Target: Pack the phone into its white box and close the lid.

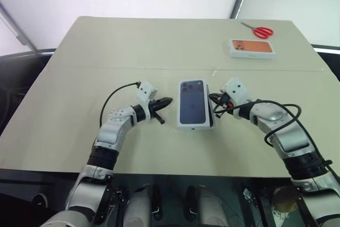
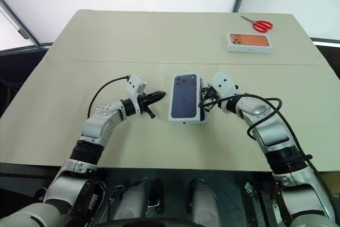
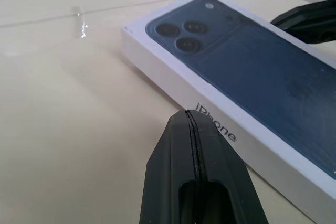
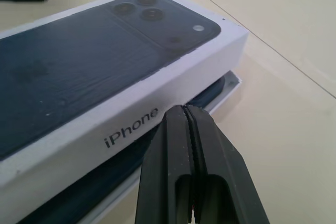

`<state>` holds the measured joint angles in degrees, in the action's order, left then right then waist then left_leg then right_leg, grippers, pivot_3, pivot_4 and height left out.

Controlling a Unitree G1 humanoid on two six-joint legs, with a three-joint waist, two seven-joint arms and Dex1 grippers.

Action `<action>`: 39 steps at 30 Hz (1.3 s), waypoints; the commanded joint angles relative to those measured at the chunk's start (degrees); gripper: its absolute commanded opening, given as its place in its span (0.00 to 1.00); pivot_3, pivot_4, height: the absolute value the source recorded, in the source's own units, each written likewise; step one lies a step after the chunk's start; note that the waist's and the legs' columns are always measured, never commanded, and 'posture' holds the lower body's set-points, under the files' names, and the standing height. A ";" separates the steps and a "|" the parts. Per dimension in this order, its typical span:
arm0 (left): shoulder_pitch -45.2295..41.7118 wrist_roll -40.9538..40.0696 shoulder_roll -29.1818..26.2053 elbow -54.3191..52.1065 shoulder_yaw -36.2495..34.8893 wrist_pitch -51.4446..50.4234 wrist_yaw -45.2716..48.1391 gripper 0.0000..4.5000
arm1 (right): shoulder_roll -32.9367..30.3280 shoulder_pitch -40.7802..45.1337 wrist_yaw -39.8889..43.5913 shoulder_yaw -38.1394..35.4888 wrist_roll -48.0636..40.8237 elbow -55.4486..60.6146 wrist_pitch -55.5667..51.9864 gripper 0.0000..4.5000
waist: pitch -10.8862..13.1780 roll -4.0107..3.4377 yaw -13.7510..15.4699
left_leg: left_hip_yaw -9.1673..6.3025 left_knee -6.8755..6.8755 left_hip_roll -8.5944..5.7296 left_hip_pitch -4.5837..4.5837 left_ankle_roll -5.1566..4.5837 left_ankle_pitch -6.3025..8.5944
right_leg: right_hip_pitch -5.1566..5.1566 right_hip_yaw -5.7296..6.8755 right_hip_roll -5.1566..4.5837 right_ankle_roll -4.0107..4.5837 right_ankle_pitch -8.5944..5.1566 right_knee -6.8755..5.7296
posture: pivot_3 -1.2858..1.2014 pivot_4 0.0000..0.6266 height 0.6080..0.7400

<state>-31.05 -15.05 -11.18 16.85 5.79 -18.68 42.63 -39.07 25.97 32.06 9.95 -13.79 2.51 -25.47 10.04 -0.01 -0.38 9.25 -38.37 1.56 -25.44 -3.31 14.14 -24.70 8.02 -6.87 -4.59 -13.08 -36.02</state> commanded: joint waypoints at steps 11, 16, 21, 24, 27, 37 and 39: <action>-3.75 0.49 3.88 3.56 0.51 1.55 -0.32 0.00 | 1.05 1.06 1.81 -2.43 4.98 2.12 -0.05 0.01 | 0.00 0.00 -0.13 | 0.00 0.00 0.02 0.02 0.01 -0.01 | 0.00 0.00 0.01 0.00 0.00 -0.03 | 0.52 0.24 0.98; -4.93 -0.35 4.73 2.94 -0.19 1.34 -0.74 0.00 | 1.13 0.82 2.58 -2.24 6.27 1.67 0.24 0.01 | 0.00 0.00 -0.16 | 0.00 -0.01 0.02 0.02 0.01 -0.01 | 0.00 0.00 0.02 0.00 0.00 -0.04 | 0.52 0.24 0.98; -5.42 -0.87 5.56 0.66 -0.46 0.10 -0.91 0.00 | 2.06 0.85 2.92 -2.45 7.09 1.58 0.44 0.01 | 0.00 0.00 -0.18 | 0.00 -0.02 0.01 0.03 0.01 -0.01 | 0.01 0.00 0.03 0.00 0.00 -0.05 | 0.52 0.24 0.98; -4.77 0.11 5.84 -1.46 0.94 -0.80 -1.16 0.00 | 2.20 0.89 3.00 -2.01 8.24 1.16 0.63 0.01 | 0.00 0.00 -0.19 | 0.00 -0.02 0.01 0.03 0.01 -0.01 | 0.02 0.00 0.04 0.00 0.00 -0.05 | 0.52 0.24 0.98; -4.29 0.24 6.11 -1.21 0.94 -1.21 -1.50 0.00 | 2.51 1.03 3.03 -1.99 9.05 1.13 0.48 0.01 | 0.00 0.00 -0.25 | 0.00 -0.02 0.02 0.05 0.02 -0.02 | 0.03 0.00 0.06 0.00 0.00 -0.05 | 0.52 0.24 0.98; -2.90 -1.12 2.25 -4.01 -1.18 -4.07 -0.76 0.00 | 2.50 1.25 2.97 -3.47 10.06 0.66 0.95 0.01 | 0.00 0.00 -0.24 | 0.00 -0.03 0.02 0.05 0.03 -0.02 | 0.03 0.00 0.06 0.00 0.00 -0.07 | 0.52 0.24 0.98; -2.54 -1.45 1.48 -4.56 -1.11 -4.99 -0.41 0.00 | 2.40 1.11 3.27 -3.59 10.08 0.55 1.06 0.01 | 0.00 0.00 -0.21 | 0.00 -0.03 0.02 0.05 0.03 -0.02 | 0.03 0.00 0.05 0.00 0.00 -0.07 | 0.52 0.24 0.98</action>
<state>-33.84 -15.29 -9.73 14.80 5.04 -23.30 41.55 -36.54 26.83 35.21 8.15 -3.75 2.12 -25.51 10.03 -0.01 -0.59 9.25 -38.40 1.57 -25.39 -3.28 14.12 -24.66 8.02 -6.82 -4.58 -13.08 -36.09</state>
